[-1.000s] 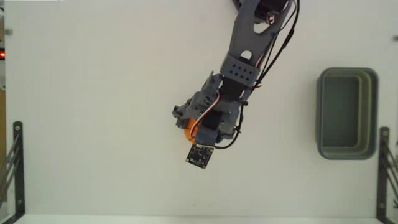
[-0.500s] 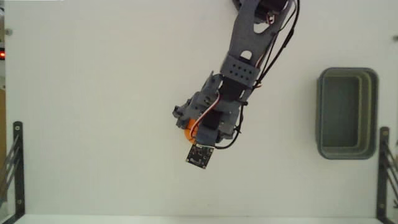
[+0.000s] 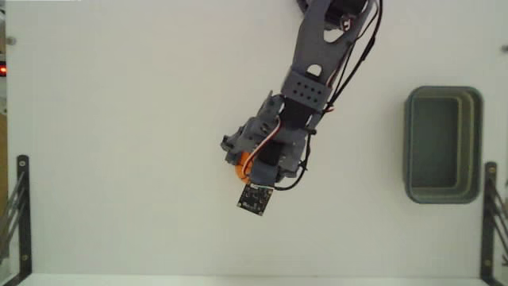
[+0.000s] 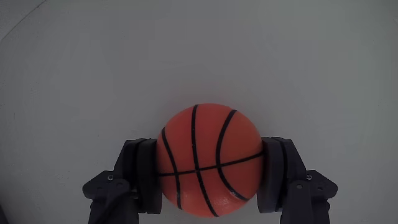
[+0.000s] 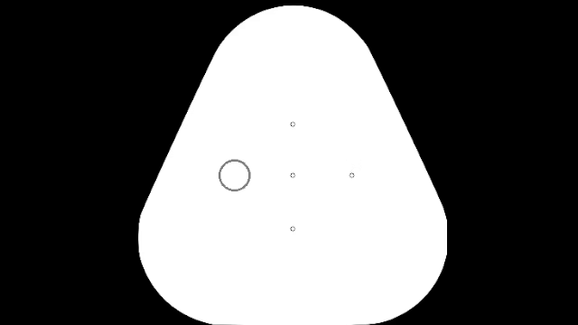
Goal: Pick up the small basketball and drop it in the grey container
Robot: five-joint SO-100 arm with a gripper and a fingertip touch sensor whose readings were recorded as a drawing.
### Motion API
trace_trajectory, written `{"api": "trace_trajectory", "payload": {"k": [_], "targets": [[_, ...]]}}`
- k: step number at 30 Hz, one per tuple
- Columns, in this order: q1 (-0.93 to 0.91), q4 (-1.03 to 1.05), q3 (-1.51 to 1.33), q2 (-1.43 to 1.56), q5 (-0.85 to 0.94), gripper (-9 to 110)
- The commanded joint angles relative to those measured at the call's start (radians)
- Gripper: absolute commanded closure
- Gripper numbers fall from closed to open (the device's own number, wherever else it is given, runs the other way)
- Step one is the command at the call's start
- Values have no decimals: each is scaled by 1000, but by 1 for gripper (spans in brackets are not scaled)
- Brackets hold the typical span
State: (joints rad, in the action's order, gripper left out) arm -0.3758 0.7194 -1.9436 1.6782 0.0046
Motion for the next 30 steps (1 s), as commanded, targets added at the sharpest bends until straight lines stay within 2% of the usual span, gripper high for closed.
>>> {"api": "trace_trajectory", "payload": {"k": [1,30], "targets": [[-22,-10,-4,30,-5,19],[-22,-10,-4,30,-5,23]]}}
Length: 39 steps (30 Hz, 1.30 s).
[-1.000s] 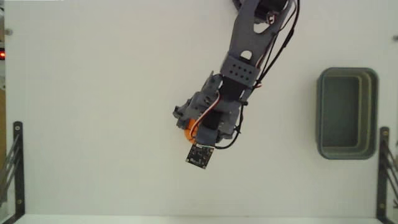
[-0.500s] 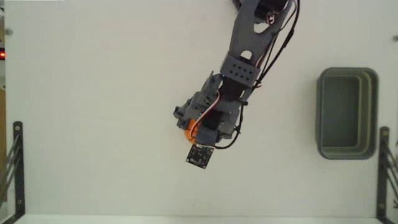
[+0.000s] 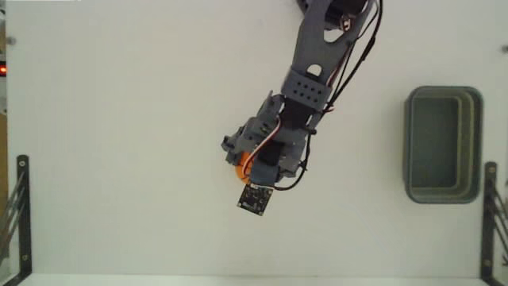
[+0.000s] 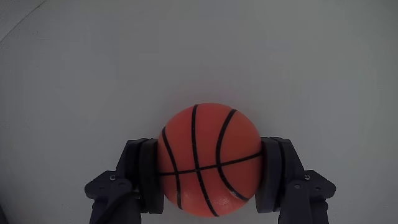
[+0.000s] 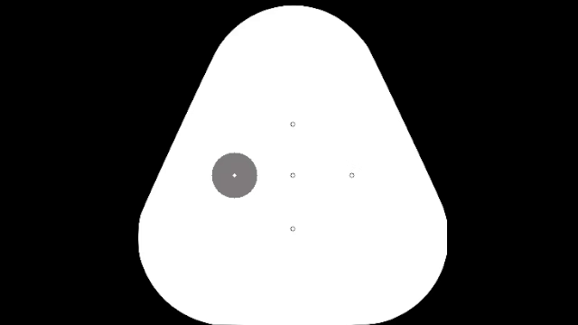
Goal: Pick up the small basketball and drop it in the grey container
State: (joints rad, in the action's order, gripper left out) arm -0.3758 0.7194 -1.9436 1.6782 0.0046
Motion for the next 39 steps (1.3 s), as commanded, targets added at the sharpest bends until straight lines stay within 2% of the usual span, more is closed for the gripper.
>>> {"api": "trace_trajectory", "payload": {"k": [1,18,39], "targets": [[-22,-10,-4,30,-5,23],[-22,9,10,34,-5,23],[-22,224,201,58,-5,23]]}}
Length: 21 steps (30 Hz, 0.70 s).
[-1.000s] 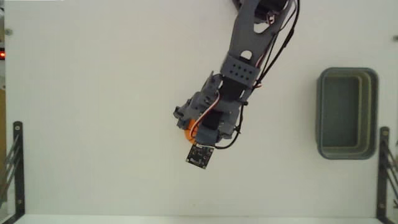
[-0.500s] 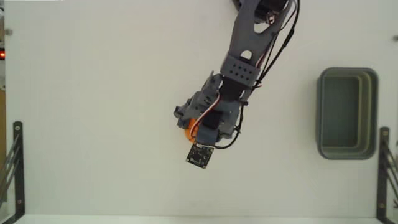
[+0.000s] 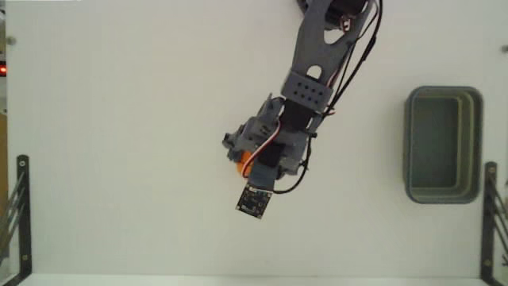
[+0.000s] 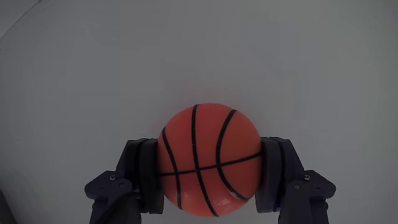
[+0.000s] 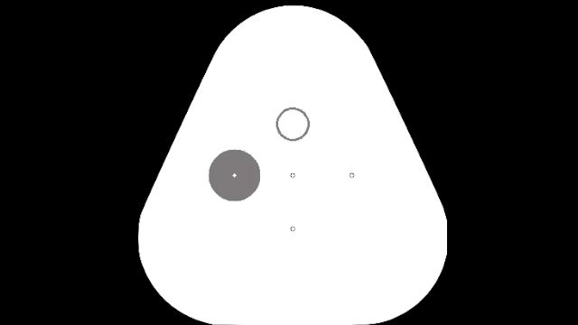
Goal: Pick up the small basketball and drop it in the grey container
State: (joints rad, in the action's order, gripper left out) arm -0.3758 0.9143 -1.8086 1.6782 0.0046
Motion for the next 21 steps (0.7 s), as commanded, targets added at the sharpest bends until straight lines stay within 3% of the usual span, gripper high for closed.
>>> {"api": "trace_trajectory", "payload": {"k": [1,21], "targets": [[-22,43,80,58,-5,23],[-22,364,454,5,-5,23]]}}
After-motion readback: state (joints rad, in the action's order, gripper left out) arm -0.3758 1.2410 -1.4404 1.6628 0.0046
